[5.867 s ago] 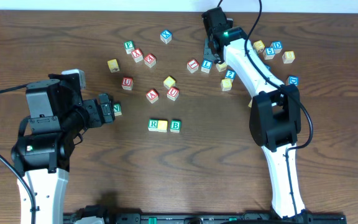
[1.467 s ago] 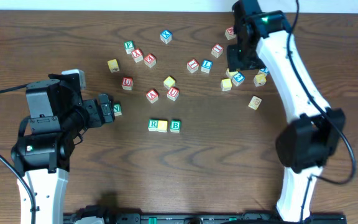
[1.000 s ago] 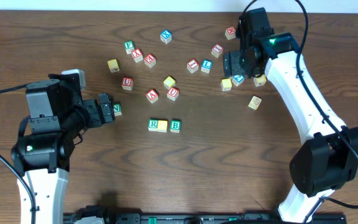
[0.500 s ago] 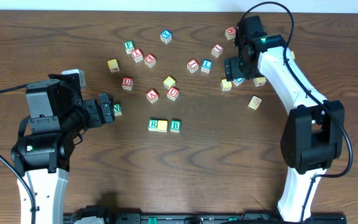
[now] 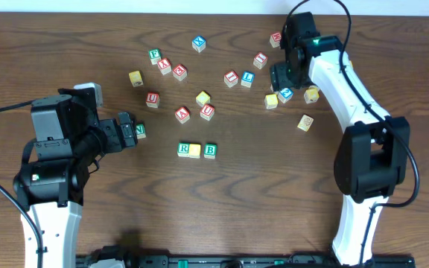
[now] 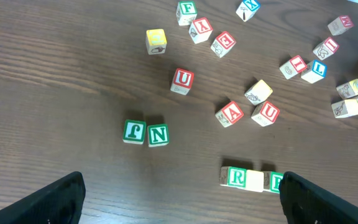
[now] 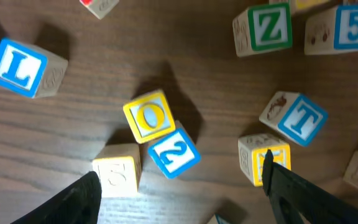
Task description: Spell out ROBOT
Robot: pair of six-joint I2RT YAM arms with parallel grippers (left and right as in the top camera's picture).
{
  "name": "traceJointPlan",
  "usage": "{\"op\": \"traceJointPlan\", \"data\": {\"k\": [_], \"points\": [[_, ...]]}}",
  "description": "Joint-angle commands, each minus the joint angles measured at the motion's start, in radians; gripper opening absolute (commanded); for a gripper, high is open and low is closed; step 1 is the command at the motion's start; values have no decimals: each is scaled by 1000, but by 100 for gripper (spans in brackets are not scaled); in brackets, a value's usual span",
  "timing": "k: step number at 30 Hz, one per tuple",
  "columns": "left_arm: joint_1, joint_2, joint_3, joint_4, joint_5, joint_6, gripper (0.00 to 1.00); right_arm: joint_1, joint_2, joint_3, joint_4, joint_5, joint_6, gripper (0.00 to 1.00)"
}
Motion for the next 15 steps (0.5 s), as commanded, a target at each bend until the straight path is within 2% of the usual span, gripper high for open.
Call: {"op": "traceJointPlan", "data": {"k": [1, 7, 15], "points": [[4, -3, 22, 0, 12, 14, 98, -2, 52, 101, -47, 12, -19, 80], [4, -3, 22, 0, 12, 14, 98, 0, 164, 249, -150, 8, -39, 81], [4, -3, 22, 0, 12, 14, 98, 2, 227, 290, -184, 8, -59, 79]]}}
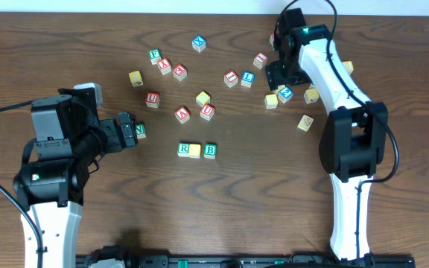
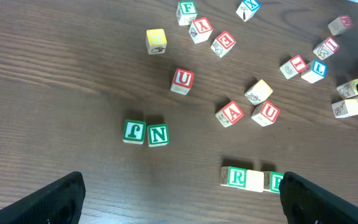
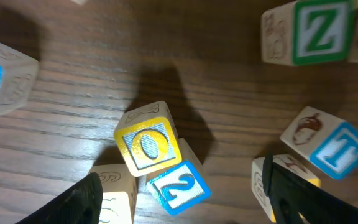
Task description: Spell out ROBOT
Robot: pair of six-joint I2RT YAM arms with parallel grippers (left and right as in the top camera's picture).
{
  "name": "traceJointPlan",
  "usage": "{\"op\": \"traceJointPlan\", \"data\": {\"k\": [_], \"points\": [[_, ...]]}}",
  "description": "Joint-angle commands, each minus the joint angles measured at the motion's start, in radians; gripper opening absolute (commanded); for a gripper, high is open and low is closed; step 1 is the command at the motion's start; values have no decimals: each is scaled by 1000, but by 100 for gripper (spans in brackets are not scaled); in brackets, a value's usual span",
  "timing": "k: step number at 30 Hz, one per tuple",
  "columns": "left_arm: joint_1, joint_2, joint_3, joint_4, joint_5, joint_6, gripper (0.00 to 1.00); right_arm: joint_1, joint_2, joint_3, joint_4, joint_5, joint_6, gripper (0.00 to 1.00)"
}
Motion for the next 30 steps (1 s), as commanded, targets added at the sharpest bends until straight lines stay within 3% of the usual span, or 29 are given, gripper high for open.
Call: {"op": "traceJointPlan", "data": {"k": [1, 30], "points": [[4, -3, 22, 0, 12, 14, 98, 1, 6, 26, -3, 8, -27, 77], [4, -3, 22, 0, 12, 14, 98, 44, 7, -46, 104, 1, -48, 69]]}}
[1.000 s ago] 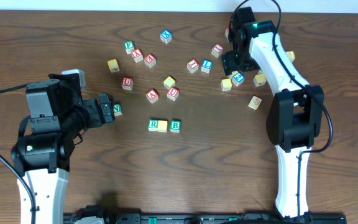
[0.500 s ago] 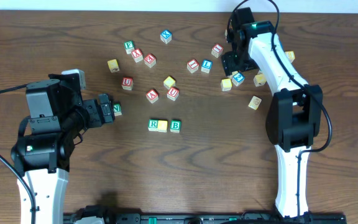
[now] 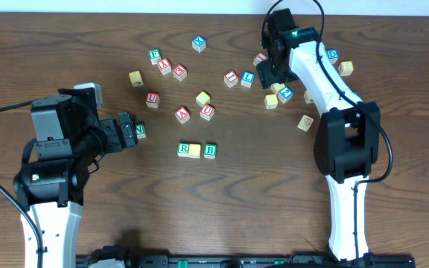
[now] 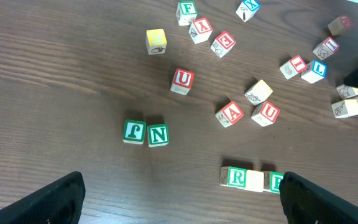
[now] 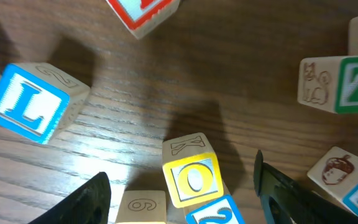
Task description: Spell out ROBOT
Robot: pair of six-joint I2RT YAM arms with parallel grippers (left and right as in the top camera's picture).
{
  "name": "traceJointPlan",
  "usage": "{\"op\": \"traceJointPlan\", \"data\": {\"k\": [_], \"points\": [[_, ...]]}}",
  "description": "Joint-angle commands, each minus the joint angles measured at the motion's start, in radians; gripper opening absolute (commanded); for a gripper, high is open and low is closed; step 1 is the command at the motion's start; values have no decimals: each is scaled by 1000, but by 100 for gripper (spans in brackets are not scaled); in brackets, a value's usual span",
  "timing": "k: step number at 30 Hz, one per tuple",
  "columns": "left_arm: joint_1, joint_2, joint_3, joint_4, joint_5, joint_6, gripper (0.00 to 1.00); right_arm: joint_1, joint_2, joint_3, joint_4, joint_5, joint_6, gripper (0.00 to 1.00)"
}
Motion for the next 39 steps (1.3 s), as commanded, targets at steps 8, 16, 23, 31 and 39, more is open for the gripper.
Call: {"op": "traceJointPlan", "data": {"k": [8, 16, 23, 31, 39], "points": [[4, -3, 22, 0, 12, 14, 98, -2, 2, -59, 40, 12, -11, 65], [4, -3, 22, 0, 12, 14, 98, -8, 2, -95, 66, 12, -11, 60], [4, -3, 22, 0, 12, 14, 98, -14, 2, -95, 68, 13, -11, 45], [4, -3, 22, 0, 12, 14, 98, -14, 2, -95, 67, 13, -8, 19], [4, -3, 22, 0, 12, 14, 98, -14, 2, -92, 69, 16, 8, 17]]}}
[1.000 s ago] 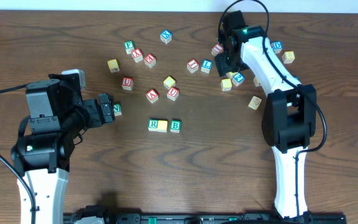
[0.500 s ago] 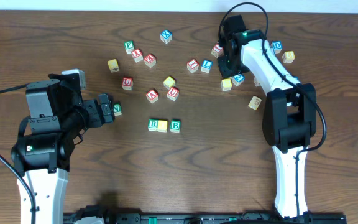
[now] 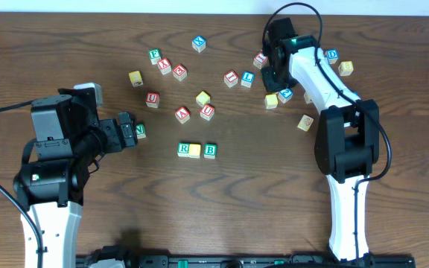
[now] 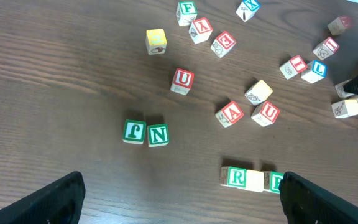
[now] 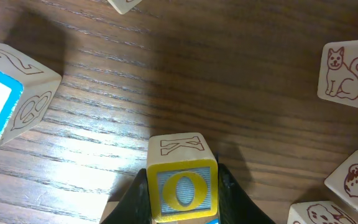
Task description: Spell out ROBOT
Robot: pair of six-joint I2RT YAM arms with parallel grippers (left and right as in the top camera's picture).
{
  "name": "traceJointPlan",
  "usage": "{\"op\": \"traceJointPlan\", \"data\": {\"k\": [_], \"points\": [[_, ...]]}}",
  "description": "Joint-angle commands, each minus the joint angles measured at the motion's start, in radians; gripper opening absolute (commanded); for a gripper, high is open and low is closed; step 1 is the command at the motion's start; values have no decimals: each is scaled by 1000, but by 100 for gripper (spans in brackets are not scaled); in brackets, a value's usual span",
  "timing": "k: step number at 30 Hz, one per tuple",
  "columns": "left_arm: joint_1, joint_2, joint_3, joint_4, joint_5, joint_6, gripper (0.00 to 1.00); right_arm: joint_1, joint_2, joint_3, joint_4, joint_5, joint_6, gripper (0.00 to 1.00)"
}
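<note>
The yellow O block [image 5: 182,186] sits between the fingers of my right gripper [image 5: 182,200], which is shut on it low over the wooden table. From overhead, that gripper [image 3: 277,79] is in the block cluster at the back right and hides the O. A row stands mid-table: green R [image 3: 183,150], a plain yellow face [image 3: 195,150], green B [image 3: 210,150]. My left gripper [image 4: 182,205] hangs open, high over the table's left side, its fingers [image 4: 55,199] wide apart; the R [image 4: 236,177] shows between them.
Loose letter blocks lie scattered across the back of the table [image 3: 65,59]: a blue L block, a cat-picture block [image 5: 347,78], red U [image 4: 182,79], red A [image 4: 230,114], green N [image 4: 158,135]. Several more crowd around the right gripper.
My right gripper was open with its fingers wide apart above the O block. Now it is lower and shut on that block. The left arm has not moved.
My right gripper hung open over the back-right cluster, with the O, a blue 2 and a blue T in view. It then stood closer over the O, still open. Now it grips the O. The R, yellow, B row and the left arm stayed put.
</note>
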Motion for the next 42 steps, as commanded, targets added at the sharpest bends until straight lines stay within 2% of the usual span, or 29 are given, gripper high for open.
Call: {"op": "traceJointPlan", "data": {"k": [1, 4, 8, 18, 22, 27, 35, 42], "points": [[4, -3, 22, 0, 12, 14, 98, -2, 2, -2, -4, 12, 14, 17], [4, -3, 22, 0, 12, 14, 98, 2, -4, 12, -34, 12, 18, 11], [4, -3, 22, 0, 12, 14, 98, 9, -24, 48, -109, 10, 52, 8], [4, -3, 22, 0, 12, 14, 98, 84, -259, 61, -204, 4, 111, 11], [4, -3, 22, 0, 12, 14, 98, 133, -352, 60, -295, 5, 187, 3], [4, -3, 22, 0, 12, 14, 98, 197, -363, 50, -392, 6, 296, 1], [4, -3, 22, 0, 12, 14, 98, 295, -363, -120, -363, 13, 401, 1], [4, -3, 22, 0, 12, 14, 98, 414, -363, -393, -162, 13, 505, 1]]}}
